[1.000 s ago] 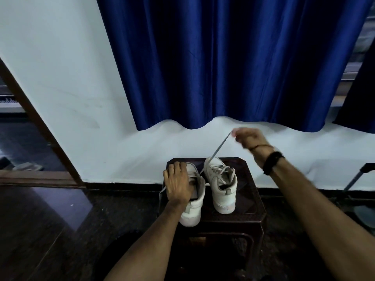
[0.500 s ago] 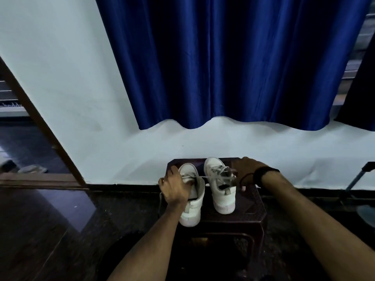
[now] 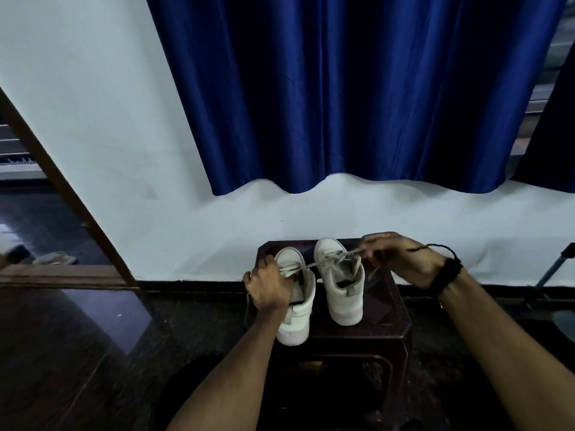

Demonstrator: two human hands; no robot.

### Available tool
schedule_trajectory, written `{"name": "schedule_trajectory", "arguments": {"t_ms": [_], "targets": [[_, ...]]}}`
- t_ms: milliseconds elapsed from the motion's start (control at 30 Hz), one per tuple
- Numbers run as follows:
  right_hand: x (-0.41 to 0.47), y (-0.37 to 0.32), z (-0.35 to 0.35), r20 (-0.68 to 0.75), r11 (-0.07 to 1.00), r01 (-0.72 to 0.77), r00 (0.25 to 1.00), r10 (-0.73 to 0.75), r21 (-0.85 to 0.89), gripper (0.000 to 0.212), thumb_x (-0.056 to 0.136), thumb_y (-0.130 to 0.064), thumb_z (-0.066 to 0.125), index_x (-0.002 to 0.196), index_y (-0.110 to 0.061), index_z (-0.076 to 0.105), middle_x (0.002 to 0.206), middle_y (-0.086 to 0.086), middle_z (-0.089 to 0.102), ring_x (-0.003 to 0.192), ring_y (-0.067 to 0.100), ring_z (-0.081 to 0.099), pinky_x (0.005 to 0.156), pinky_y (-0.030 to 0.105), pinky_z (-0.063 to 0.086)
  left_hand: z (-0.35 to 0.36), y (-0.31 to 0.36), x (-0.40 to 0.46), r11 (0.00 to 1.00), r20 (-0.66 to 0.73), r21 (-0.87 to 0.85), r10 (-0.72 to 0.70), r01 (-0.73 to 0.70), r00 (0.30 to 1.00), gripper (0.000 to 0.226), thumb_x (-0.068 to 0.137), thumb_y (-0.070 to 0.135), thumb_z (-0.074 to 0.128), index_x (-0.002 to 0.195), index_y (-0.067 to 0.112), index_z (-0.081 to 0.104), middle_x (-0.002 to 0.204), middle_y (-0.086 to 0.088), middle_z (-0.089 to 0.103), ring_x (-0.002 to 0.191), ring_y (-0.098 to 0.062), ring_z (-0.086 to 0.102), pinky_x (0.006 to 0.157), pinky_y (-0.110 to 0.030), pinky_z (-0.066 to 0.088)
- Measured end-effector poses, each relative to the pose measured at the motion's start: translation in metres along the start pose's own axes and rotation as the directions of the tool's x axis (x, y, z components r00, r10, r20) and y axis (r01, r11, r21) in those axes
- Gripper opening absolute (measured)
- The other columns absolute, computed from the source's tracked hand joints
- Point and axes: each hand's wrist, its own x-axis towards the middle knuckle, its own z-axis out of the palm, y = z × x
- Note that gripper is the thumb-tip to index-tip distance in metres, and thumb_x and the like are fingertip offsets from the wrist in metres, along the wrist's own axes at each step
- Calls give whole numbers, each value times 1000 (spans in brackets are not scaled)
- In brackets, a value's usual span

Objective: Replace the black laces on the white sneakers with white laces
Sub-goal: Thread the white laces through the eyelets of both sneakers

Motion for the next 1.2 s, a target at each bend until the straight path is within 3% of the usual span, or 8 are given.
{"name": "schedule_trajectory", "arguments": {"t_ms": [167, 267, 433, 600, 767, 1033, 1133, 1200], "targets": [[8, 16, 19, -71, 996, 25, 997, -19, 89, 32, 75, -9, 44, 58, -13, 71, 118, 26, 61, 102, 40, 62, 51, 27, 44, 0, 3, 3, 1000, 14, 3, 13, -13, 1000, 43, 62, 43, 74, 94, 17, 63, 88, -3, 69, 80, -26, 69, 78, -36, 49], [16, 19, 28, -91, 917, 36, 996, 1, 398, 18, 78, -15, 54, 68, 0, 53, 85, 24, 59, 77, 31, 55, 69, 31, 50, -1, 3, 2, 1000, 14, -4, 6, -6, 1000, 45, 60, 46, 76, 92, 17, 63, 86, -3, 69, 78, -27, 69, 77, -37, 49], [29, 46, 34, -146, 878, -363, 931, 333, -313, 37, 92, -13, 57, 56, -13, 47, 45, 5, 34, 34, 13, 30, 41, 25, 30, 1, 0, 3, 1000, 3, 21, 13, -13, 1000, 60, 58, 61, 79, 97, 18, 64, 91, -1, 69, 83, -23, 69, 79, -36, 49], [53, 64, 34, -330, 388, -364, 931, 153, -847, 28, 91, -37, 58, 105, -13, 63, 118, 13, 59, 111, 29, 57, 88, 30, 45, 1, 1, 5, 1000, -9, 7, 11, -11, 1000, 58, 57, 60, 80, 94, 18, 63, 89, -2, 70, 81, -24, 69, 77, -36, 49], [48, 58, 46, -436, 234, -418, 900, -29, -878, 38, 85, -33, 54, 112, -8, 62, 117, 13, 63, 107, 32, 61, 83, 32, 49, 0, 0, 3, 1000, -10, -6, 7, -8, 1000, 57, 60, 60, 79, 95, 18, 63, 92, -2, 69, 83, -24, 68, 75, -36, 48], [41, 51, 39, -320, 273, -330, 944, 82, -904, 27, 79, -40, 62, 100, -26, 72, 114, 3, 65, 106, 23, 61, 87, 30, 48, 4, -1, 5, 1000, -5, 6, 5, -5, 1000, 62, 58, 65, 77, 97, 18, 65, 97, -2, 65, 91, -23, 63, 75, -38, 49], [39, 49, 53, -416, 45, -414, 906, -80, -909, 32, 81, -39, 56, 107, -24, 66, 116, 2, 60, 117, 25, 50, 98, 41, 39, 3, -1, 5, 997, 39, -80, -4, 7, 999, 58, 57, 62, 79, 95, 19, 66, 96, -1, 64, 91, -24, 62, 73, -37, 52], [43, 47, 65, -392, 83, -383, 896, -209, -920, 32, 81, -43, 61, 106, -25, 67, 115, 3, 57, 119, 27, 46, 97, 42, 39, 1, -2, 5, 977, 64, -212, -18, 32, 998, 48, 60, 53, 81, 93, 20, 68, 96, -1, 64, 92, -25, 62, 73, -37, 53]]}}
